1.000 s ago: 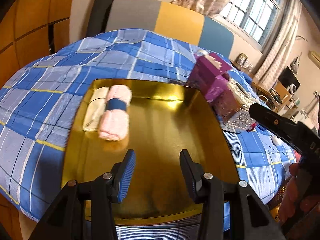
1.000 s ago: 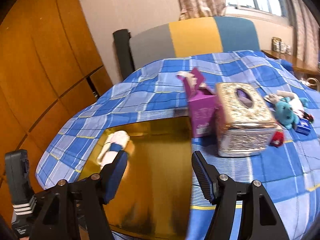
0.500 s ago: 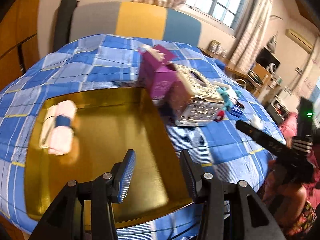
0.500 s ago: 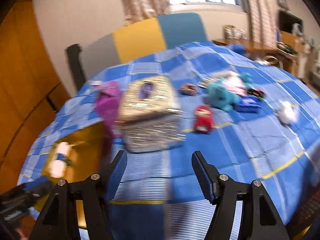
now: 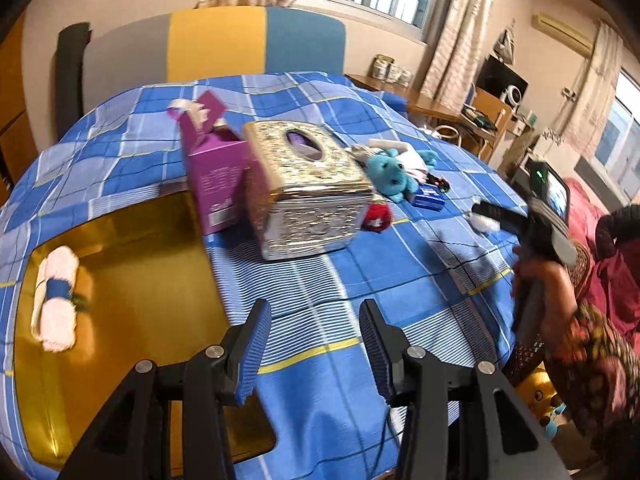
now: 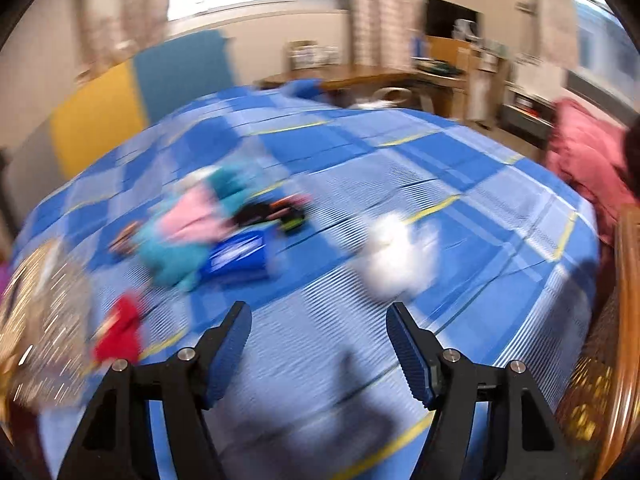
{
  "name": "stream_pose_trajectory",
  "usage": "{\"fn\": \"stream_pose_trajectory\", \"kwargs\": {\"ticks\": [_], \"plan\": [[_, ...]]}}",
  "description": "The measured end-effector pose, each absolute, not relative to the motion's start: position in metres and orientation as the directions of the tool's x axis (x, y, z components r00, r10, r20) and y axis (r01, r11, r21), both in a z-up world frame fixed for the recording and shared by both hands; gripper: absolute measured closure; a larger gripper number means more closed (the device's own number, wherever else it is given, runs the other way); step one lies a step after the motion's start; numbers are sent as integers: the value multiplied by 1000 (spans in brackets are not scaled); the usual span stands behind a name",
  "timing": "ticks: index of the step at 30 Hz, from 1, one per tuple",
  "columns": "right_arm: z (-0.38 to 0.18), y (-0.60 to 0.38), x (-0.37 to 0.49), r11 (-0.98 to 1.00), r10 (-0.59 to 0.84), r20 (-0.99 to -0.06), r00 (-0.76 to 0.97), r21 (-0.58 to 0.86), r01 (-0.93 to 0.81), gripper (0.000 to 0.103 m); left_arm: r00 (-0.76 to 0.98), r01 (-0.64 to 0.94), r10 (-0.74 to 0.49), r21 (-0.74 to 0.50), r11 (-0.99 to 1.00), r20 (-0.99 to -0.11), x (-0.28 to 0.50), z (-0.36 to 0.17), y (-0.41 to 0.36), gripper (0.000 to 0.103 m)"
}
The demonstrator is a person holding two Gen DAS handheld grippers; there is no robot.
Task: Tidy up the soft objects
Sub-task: 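Move both tools back toward the remaining soft items, then grasp the red plush toy with left tool while right tool grasps white cotton bundle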
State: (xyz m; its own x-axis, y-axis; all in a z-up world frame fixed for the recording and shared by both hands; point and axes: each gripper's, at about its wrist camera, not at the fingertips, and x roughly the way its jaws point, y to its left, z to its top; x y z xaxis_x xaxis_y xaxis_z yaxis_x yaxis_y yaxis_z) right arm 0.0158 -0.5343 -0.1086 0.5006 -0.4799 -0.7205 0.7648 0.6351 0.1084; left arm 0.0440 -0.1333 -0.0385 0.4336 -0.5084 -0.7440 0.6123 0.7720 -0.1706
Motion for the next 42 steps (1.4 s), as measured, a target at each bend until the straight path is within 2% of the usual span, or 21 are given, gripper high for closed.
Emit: {"fn": "stream_pose_trajectory", "kwargs": {"ticks": [5,11,12,13,14,19,25,29,37,42], "plan": [[-123,-584,20,506,-544,-733,410,104,856,27,427,648,-517,-148,747,-742,37,-37,-161,57],[-142,-607,39,531,-512,-758,404,90,842,27,417,686,-516,-113,719,-748,35,-38,-192,57],[-146,-608,43,542,-509,-764,397,74,837,30,415,690,-516,-111,715,-749,35,-39,-196,57],[-149,-607,44,552,-501,-767,400,72,831,40,411,695,-516,-109,711,-751,35,-40,-203,57],[-154,-608,47,565,-487,-774,404,74,822,45,408,698,-516,-107,708,-753,36,-41,-208,57],[-158,-606,45,575,-479,-769,423,89,813,61,399,719,-520,-93,688,-755,40,-43,-236,57],[-153,-587,23,594,-456,-749,481,146,791,63,371,766,-538,-78,638,-757,48,-42,-284,57],[-154,-570,2,605,-444,-722,531,196,772,63,379,794,-512,-14,608,-771,59,-49,-327,57],[-161,-564,-7,609,-425,-691,585,259,749,63,488,752,-282,235,615,-826,105,-95,-400,57],[-162,-565,-6,613,-420,-684,597,272,742,62,517,705,-155,316,635,-842,128,-125,-417,57]]}}
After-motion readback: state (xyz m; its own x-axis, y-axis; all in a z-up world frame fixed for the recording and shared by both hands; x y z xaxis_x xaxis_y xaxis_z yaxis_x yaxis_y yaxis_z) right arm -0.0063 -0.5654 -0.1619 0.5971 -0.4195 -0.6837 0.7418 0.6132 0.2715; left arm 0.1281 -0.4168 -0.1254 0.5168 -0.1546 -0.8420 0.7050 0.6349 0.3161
